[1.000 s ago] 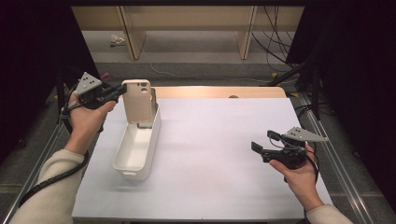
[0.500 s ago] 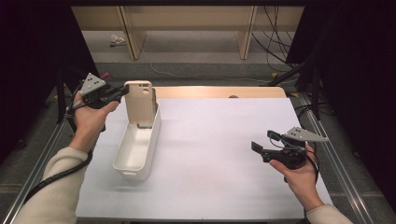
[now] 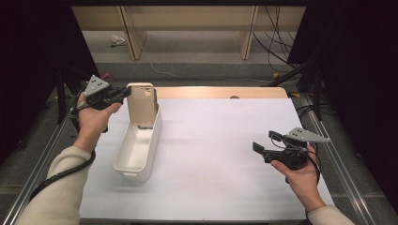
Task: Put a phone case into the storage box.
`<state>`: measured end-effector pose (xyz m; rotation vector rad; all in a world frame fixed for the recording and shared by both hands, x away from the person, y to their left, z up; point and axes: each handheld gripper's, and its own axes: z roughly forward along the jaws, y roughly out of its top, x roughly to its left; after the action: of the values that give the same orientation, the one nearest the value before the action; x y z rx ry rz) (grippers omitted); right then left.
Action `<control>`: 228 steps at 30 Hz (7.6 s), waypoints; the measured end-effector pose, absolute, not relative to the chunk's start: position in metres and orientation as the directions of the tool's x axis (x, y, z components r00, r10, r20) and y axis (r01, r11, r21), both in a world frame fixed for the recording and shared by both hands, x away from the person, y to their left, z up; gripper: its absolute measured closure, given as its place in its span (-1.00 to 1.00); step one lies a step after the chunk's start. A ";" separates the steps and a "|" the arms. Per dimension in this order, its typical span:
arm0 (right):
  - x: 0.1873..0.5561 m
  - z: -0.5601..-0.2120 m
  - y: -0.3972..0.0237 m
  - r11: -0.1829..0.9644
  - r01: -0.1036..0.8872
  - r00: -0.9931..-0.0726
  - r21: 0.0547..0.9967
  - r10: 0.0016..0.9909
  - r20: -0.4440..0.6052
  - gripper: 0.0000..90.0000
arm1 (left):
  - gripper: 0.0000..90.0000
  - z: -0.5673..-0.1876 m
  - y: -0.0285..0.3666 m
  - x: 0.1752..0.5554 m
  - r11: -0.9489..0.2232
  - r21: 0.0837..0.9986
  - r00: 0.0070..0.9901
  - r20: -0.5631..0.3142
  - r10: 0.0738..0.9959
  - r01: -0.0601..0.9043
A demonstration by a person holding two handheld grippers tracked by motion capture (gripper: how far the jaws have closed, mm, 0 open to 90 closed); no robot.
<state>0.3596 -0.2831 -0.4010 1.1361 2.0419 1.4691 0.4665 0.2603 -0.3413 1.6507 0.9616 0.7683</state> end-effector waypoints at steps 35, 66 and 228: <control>0.360 -0.402 -0.283 0.130 0.391 -0.606 0.911 0.781 0.149 -0.63 | 0.84 -0.375 0.261 0.482 -0.167 0.954 0.499 0.021 0.867 0.250; 0.360 -0.402 -0.283 0.130 0.391 -0.607 0.911 0.781 0.149 -0.63 | 0.84 -0.392 0.263 0.489 -0.169 0.947 0.505 0.008 0.863 0.274; 0.362 -0.405 -0.279 0.175 0.397 -0.622 0.901 0.773 0.124 -0.64 | -0.97 -0.391 0.201 0.354 -0.237 0.930 0.642 0.001 0.767 0.281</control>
<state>0.3615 -0.2795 -0.4046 1.1085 2.0965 1.4309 0.3541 0.2010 -0.3914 1.8054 0.8421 0.5739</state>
